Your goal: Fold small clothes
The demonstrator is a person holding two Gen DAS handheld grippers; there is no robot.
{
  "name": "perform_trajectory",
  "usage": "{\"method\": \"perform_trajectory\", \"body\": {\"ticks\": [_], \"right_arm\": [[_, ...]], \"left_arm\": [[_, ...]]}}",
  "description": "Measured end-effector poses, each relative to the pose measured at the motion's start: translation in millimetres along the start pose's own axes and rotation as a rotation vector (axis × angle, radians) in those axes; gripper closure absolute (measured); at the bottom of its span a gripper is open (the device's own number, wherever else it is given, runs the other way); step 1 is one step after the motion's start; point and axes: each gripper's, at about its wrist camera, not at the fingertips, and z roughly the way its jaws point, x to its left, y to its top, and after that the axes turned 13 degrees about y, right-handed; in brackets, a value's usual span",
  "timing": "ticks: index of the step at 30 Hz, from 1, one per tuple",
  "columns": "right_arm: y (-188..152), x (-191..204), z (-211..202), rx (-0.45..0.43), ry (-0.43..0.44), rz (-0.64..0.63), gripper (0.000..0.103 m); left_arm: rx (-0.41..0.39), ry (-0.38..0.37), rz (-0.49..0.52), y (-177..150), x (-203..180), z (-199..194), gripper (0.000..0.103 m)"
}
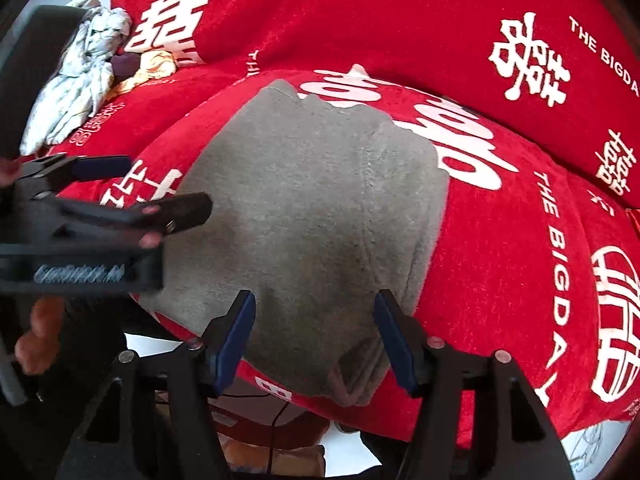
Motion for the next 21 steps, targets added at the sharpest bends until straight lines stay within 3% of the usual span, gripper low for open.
{"method": "perform_trajectory", "body": {"ticks": [7,12,18,21], "right_arm": [[0.8,1.8,-4.1,0.056,-0.02,0.052,0.029],[-1.5,6.6,-1.9,0.084,-0.03,0.04,0.029],[-4.0,4.0,2.9,0.104,-0.041,0.049,0.029],[-3.8,1.1,5.0,0.113,-0.042,0.059,0.029]], "left_arm": [[0.066,-0.069,0.015,-8.5,-9.4,-6.1,0.0],[0.097,-0.13,0.006,-13.1,-14.0,-4.8,0.0],[0.131,-0.074,0.007,-17.0,-19.8,-2.2,0.0],[0.139,-0.082,0.007,-16.3,-20.8,0.2,0.0]]}}
